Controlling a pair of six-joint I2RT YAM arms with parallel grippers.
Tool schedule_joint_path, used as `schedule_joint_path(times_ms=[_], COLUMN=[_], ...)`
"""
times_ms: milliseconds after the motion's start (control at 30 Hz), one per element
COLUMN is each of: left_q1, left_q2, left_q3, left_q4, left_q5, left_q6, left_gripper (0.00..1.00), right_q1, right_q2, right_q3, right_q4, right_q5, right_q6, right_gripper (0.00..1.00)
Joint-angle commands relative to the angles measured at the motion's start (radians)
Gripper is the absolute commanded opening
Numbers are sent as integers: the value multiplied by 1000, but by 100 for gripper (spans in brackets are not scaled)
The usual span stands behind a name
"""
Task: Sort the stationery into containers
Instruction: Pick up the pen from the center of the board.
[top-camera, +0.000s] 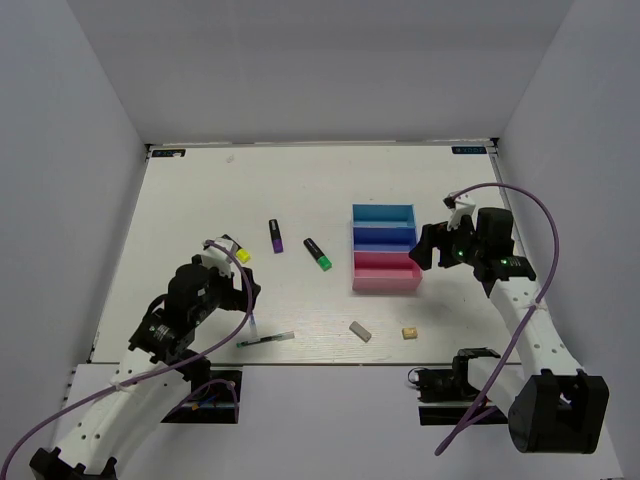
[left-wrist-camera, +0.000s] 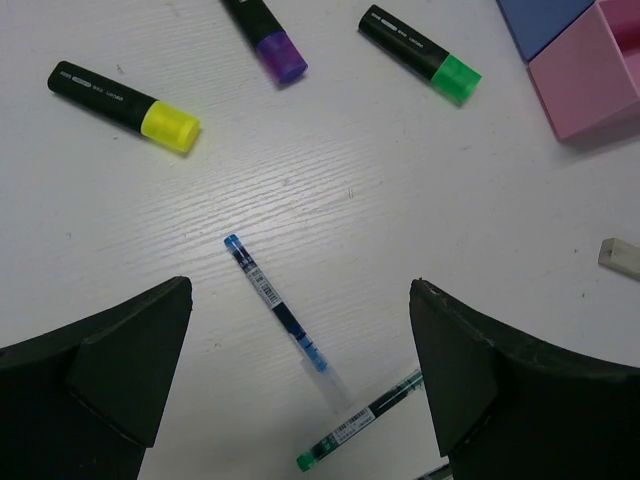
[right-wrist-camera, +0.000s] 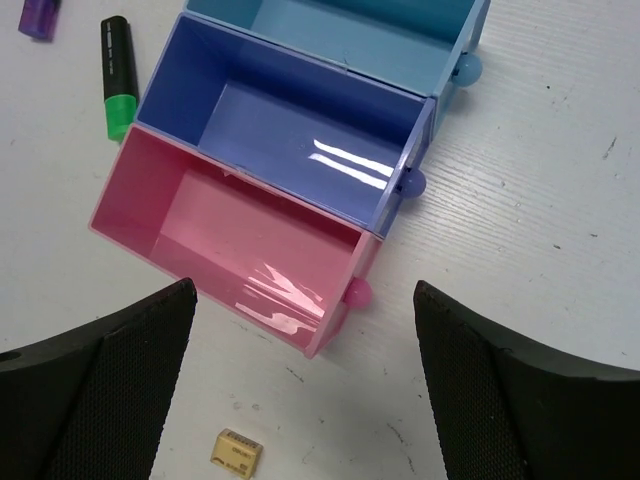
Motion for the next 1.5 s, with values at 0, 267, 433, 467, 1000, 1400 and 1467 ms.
schedule_joint_path(times_ms=[0, 267, 433, 467, 1000, 1400, 1467], left_q1=[8, 5, 5, 5, 5, 8, 6], left_q2=[8, 28, 59, 59, 209, 198, 197], left_q3=[19, 33, 57, 60, 129, 123, 123], left_q4=[13, 3, -10, -18, -159, -156, -155], left_q5=[15, 12, 16, 31, -312, -366, -369], left_q6=[6, 16, 3, -1, -114, -110, -111], left_gripper=[100, 97, 11, 0, 100, 69, 69], right_q1=[-5, -5, 1, 4, 565, 699, 702], right_q2=[-12, -4, 14, 25, 600, 1243, 1313], right_q3=[-6, -17, 1, 12, 696, 1386, 1442], right_q4=[40, 23, -59, -76, -316, -503, -532], right_q5=[-27, -96, -266, -271, 298, 419, 450], right_q6=[-3, -89, -255, -249, -445, -235, -212], right_gripper=[90, 90, 10, 0, 75, 54, 54])
